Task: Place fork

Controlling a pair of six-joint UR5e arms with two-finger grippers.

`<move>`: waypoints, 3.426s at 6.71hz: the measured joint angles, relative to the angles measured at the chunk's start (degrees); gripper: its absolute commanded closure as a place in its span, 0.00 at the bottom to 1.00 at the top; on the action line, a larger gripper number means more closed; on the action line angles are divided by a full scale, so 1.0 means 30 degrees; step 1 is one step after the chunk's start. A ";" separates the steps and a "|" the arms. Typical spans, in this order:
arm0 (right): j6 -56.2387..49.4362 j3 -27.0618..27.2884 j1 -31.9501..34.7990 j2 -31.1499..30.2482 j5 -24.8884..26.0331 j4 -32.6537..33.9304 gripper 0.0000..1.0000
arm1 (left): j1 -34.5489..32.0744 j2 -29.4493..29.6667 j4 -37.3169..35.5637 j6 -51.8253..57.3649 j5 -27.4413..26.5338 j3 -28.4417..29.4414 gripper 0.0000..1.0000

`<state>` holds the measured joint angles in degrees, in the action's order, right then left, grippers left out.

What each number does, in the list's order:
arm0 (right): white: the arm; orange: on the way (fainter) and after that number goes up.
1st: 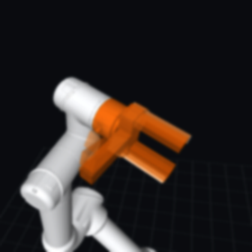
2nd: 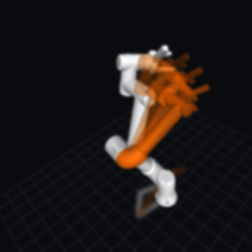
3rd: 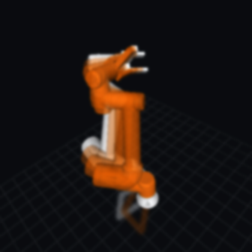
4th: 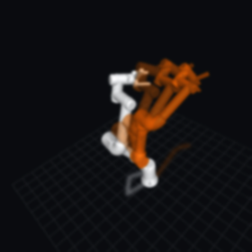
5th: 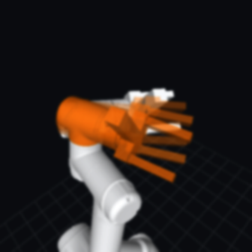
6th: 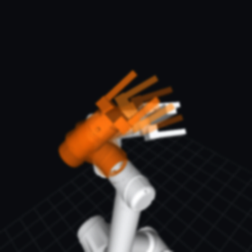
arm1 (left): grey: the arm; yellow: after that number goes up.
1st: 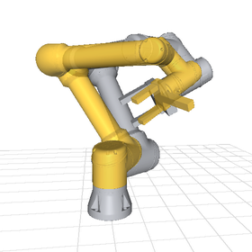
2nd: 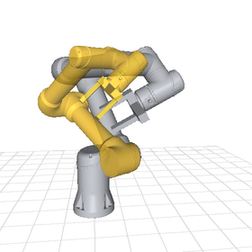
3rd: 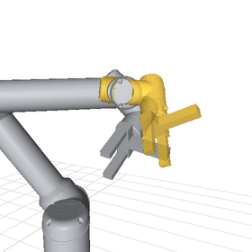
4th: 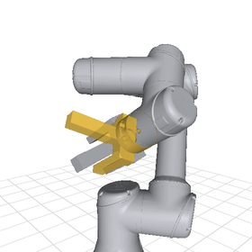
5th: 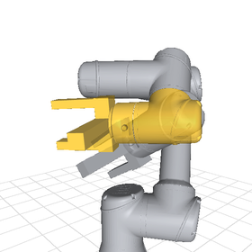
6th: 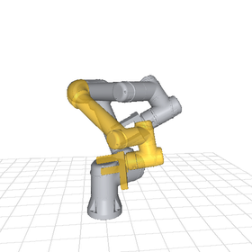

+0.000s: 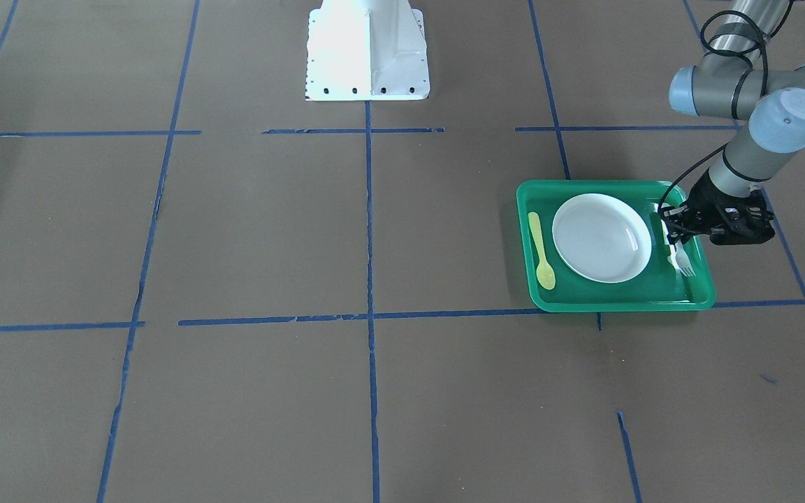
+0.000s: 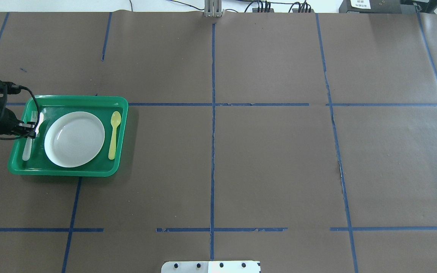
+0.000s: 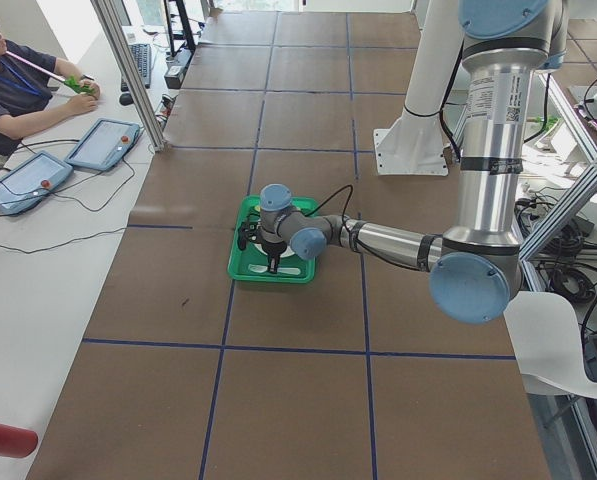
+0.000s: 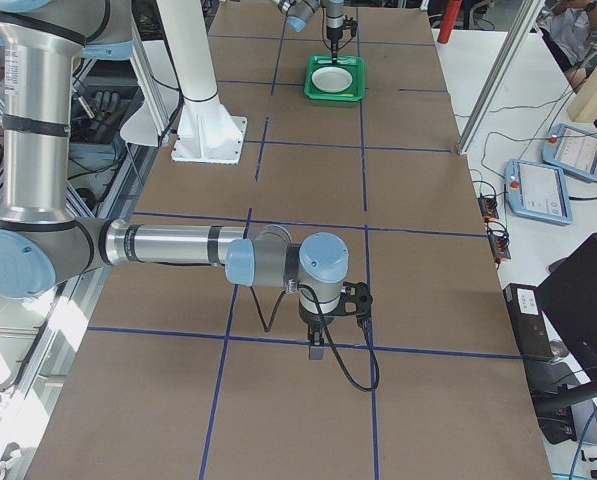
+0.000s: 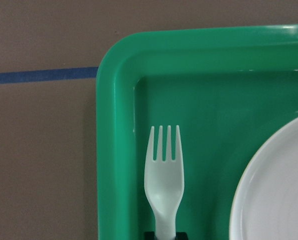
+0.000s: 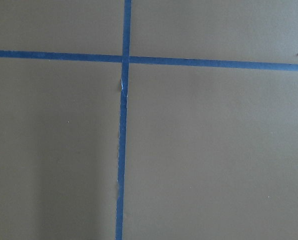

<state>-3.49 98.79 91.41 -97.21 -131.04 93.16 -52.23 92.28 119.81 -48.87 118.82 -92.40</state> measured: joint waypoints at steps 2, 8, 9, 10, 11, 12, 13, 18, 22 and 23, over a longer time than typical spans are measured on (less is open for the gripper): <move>0.0011 0.0000 0.0001 0.0000 -0.0001 0.0000 0.00 | 0.0005 0.0076 0.0181 -0.0643 0.0077 -0.0067 1.00; 0.0003 0.0000 0.0000 0.0001 0.0000 0.0000 0.00 | 0.0159 0.0108 0.0200 -0.0946 0.0169 -0.0088 1.00; 0.0006 0.0000 0.0000 0.0001 0.0000 0.0000 0.00 | 0.0314 0.0129 0.0200 -0.0958 0.0174 -0.0057 1.00; 0.0005 0.0000 0.0000 0.0001 0.0000 0.0000 0.00 | 0.0437 0.0139 0.0200 -0.0941 0.0176 -0.0037 0.65; 0.0006 0.0000 0.0000 0.0001 0.0000 0.0000 0.00 | 0.0500 0.0145 0.0200 -0.0886 0.0177 -0.0035 0.18; -0.0001 0.0000 0.0001 0.0001 0.0000 0.0000 0.00 | 0.0518 0.0141 0.0200 -0.0820 0.0177 -0.0051 0.16; -0.0006 0.0001 0.0000 0.0000 0.0000 0.0000 0.00 | 0.0521 0.0130 0.0200 -0.0766 0.0177 -0.0092 0.11; -0.0009 0.0000 0.0001 0.0000 0.0000 0.0000 0.00 | 0.0129 -0.0186 -0.0437 -0.0673 0.0180 -0.2510 0.00; -0.0002 0.0000 0.0000 0.0000 0.0000 -0.0001 0.00 | -0.4807 -0.0171 -0.2764 0.6668 0.0948 -0.4752 0.00; 0.0005 0.0000 0.0000 0.0000 0.0000 0.0000 0.00 | -0.6379 -0.0051 -0.4612 0.9606 0.2128 -0.4648 0.00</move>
<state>-3.48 98.79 91.41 -97.21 -131.04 93.17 -71.36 92.13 105.98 -20.05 125.21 -106.34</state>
